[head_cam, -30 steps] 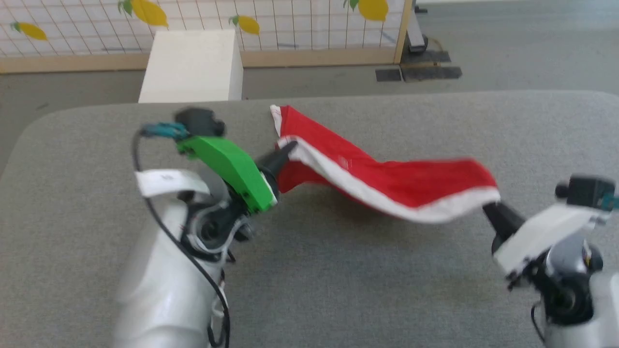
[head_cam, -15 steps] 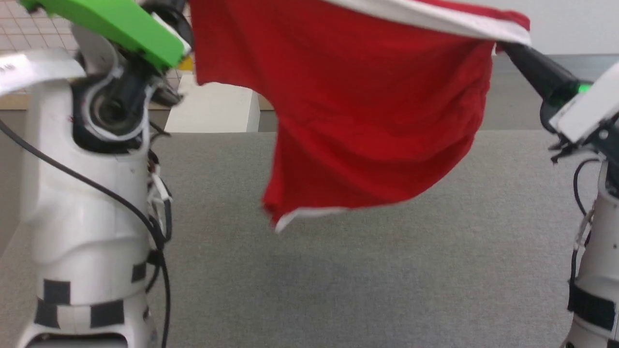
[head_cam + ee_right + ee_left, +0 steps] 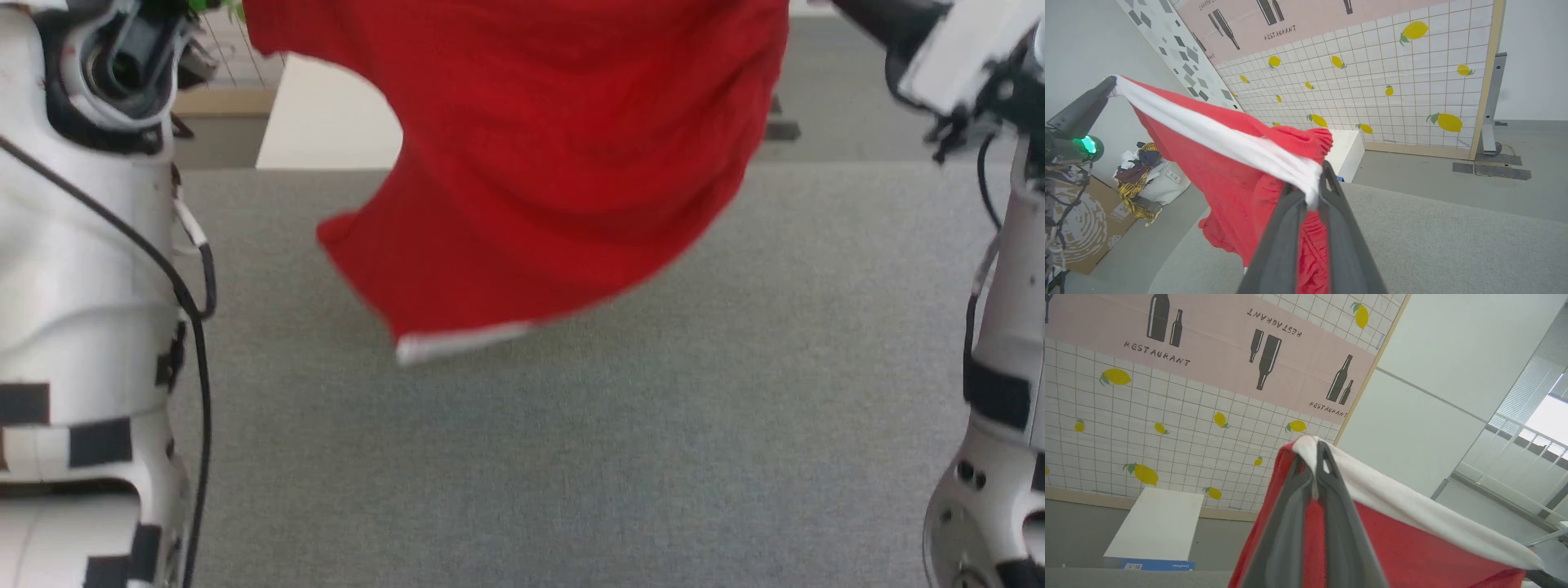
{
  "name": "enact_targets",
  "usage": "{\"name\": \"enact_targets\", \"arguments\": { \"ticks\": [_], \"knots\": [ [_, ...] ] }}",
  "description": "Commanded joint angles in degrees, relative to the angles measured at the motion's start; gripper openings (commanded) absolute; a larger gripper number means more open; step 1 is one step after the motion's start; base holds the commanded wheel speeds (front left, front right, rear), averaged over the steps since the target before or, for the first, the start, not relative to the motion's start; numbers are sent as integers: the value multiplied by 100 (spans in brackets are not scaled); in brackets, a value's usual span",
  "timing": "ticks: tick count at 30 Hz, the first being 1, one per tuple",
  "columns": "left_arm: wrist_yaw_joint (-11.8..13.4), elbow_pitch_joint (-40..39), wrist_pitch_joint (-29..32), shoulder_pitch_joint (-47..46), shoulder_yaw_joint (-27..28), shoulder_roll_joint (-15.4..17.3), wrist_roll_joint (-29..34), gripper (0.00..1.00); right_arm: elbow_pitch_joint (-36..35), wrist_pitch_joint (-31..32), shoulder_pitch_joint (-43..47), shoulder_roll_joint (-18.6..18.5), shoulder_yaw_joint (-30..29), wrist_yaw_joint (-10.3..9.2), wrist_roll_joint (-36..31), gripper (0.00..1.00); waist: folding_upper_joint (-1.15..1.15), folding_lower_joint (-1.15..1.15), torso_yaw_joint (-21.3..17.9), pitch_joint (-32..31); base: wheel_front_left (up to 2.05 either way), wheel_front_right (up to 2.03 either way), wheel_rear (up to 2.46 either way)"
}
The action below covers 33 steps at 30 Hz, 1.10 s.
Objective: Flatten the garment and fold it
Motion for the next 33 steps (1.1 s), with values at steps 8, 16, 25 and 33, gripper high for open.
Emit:
{"name": "enact_targets", "arguments": {
  "ticks": [8, 16, 25, 33],
  "knots": [
    [35, 700, -899, -1243, -51, 255, 675, 0, 1031, -1449, -1561, -11, 400, -8, -932, 0, 0, 0, -181, 1646, 0, 0, 0],
    [-274, 1335, -1805, -1521, 58, 128, 629, 0, 2167, -2733, -2075, -11, 641, -8, -1433, 0, 0, 0, -36, 2221, 0, 0, 0],
    [-927, 1360, -2340, -446, 23, -119, 160, 0, 2229, -3034, -1070, -44, 766, -8, -1016, 0, 0, 0, 283, 1984, 0, 0, 0],
    [-876, 55, -2269, 1949, 32, -175, -289, 0, 811, -2719, 1181, -740, 1735, -8, -460, 0, 0, 0, 418, 1052, 0, 0, 0]
  ]
}}
